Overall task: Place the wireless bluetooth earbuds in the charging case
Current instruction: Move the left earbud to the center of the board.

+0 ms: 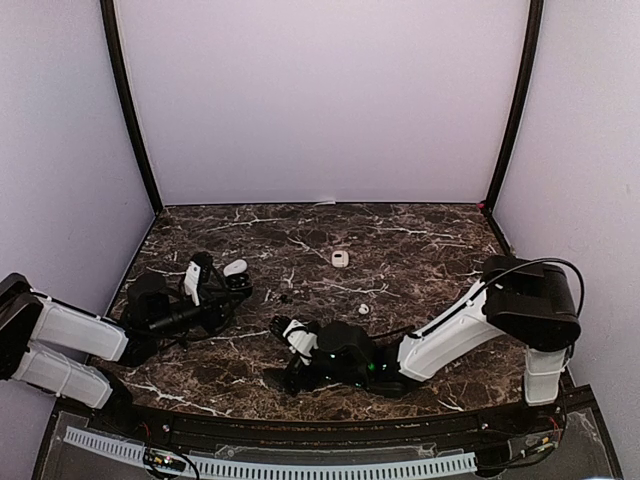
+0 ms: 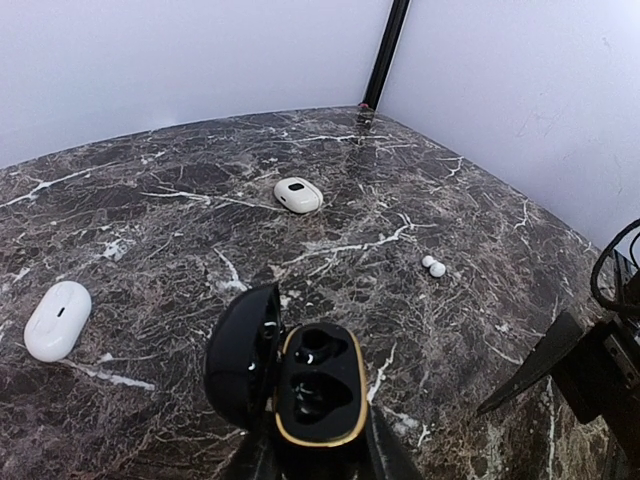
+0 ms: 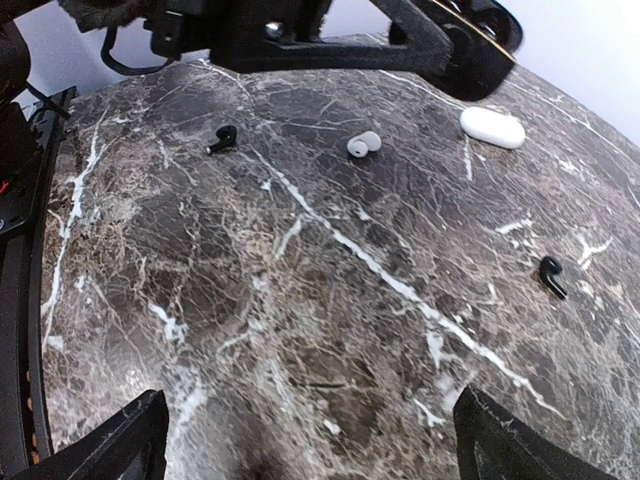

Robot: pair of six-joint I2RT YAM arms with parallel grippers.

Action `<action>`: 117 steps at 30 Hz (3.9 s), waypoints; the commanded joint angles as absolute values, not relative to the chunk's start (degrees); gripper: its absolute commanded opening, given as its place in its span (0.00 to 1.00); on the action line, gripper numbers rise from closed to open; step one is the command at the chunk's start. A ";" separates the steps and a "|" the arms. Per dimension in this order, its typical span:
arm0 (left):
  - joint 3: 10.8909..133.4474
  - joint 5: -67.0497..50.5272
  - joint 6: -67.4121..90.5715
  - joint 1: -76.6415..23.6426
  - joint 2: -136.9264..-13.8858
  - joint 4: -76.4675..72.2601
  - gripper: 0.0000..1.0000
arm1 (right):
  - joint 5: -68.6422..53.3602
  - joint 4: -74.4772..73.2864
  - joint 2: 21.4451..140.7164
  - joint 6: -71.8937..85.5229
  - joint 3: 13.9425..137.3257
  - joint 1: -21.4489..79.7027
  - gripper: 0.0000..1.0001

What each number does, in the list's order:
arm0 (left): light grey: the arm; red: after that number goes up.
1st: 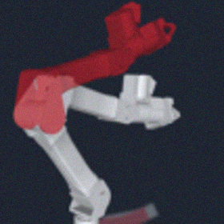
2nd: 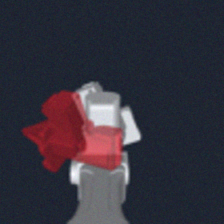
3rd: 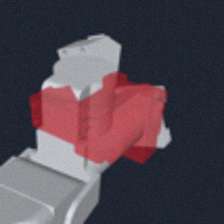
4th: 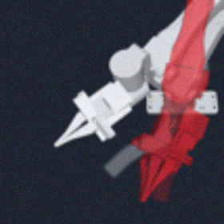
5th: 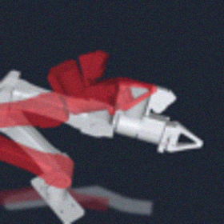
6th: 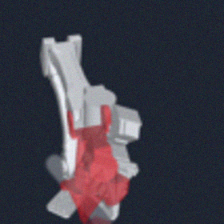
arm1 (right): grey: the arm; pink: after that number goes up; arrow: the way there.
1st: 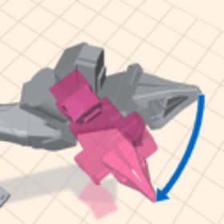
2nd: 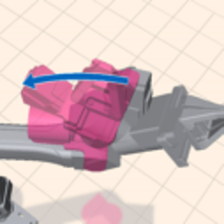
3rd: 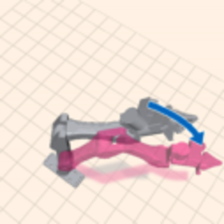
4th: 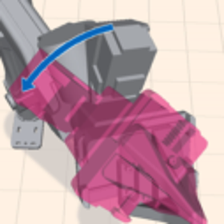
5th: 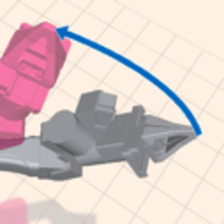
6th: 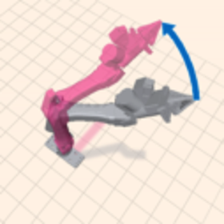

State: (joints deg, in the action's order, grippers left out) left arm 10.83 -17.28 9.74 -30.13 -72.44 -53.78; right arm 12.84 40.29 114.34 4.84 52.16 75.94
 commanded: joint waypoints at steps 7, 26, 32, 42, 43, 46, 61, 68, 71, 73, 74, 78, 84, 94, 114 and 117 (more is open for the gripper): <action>9.99 -16.87 9.40 -29.80 -69.18 -56.03 0.12 | 9.25 31.84 108.20 10.43 51.56 66.06 0.93; 9.42 -16.09 9.06 -29.84 -68.08 -56.26 0.13 | 13.46 9.96 121.18 15.28 72.95 58.74 0.85; 9.47 -16.23 9.05 -29.81 -68.03 -56.16 0.13 | 12.39 6.20 125.12 14.15 79.22 58.62 0.82; 9.49 -16.35 9.03 -29.83 -68.07 -56.07 0.13 | 14.15 -0.73 131.26 15.28 89.18 58.40 0.73; 9.49 -16.35 9.05 -29.85 -68.11 -56.07 0.13 | 14.29 -1.00 131.75 15.07 89.86 58.36 0.72; 9.49 -16.37 8.99 -29.88 -68.03 -55.99 0.13 | 14.39 -3.46 133.66 14.31 92.74 58.19 0.67; 9.62 -16.40 8.91 -29.86 -68.20 -55.90 0.13 | 8.73 -10.69 138.20 10.84 99.47 57.90 0.41; 9.61 -16.68 8.98 -29.87 -68.27 -55.87 0.13 | 6.83 -8.98 134.08 10.48 94.33 57.91 0.33; 9.66 -16.79 9.02 -29.82 -68.23 -55.94 0.13 | 6.13 -7.91 131.49 10.43 90.39 57.96 0.31; 9.65 -16.87 9.04 -29.88 -68.20 -55.90 0.13 | 5.34 -7.44 129.50 10.22 86.97 57.92 0.31; 9.63 -16.89 9.05 -29.87 -68.20 -55.93 0.13 | 4.81 -7.08 128.34 10.06 85.16 57.92 0.31; 9.67 -17.13 9.00 -29.86 -68.27 -55.96 0.13 | 0.66 -4.86 123.45 9.75 77.15 58.15 0.26; 9.84 -17.83 9.17 -29.88 -68.77 -56.21 0.13 | -2.07 -2.48 115.70 10.85 65.86 59.48 0.23; 9.95 -18.62 9.58 -29.86 -69.19 -56.51 0.14 | 1.59 -2.28 112.78 10.79 62.95 60.67 0.26; 9.72 -17.17 8.88 -29.87 -68.37 -55.91 0.14 | 7.80 -8.25 136.85 7.95 95.61 56.87 0.54; 9.46 -16.64 8.71 -29.88 -67.75 -55.81 0.14 | 7.64 -8.68 138.21 6.99 97.46 56.87 0.53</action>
State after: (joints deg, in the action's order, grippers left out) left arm 10.00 -17.30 9.56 -30.11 -69.28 -54.54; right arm 6.94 -4.14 134.54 8.40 95.98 57.23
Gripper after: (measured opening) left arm 0.239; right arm 0.536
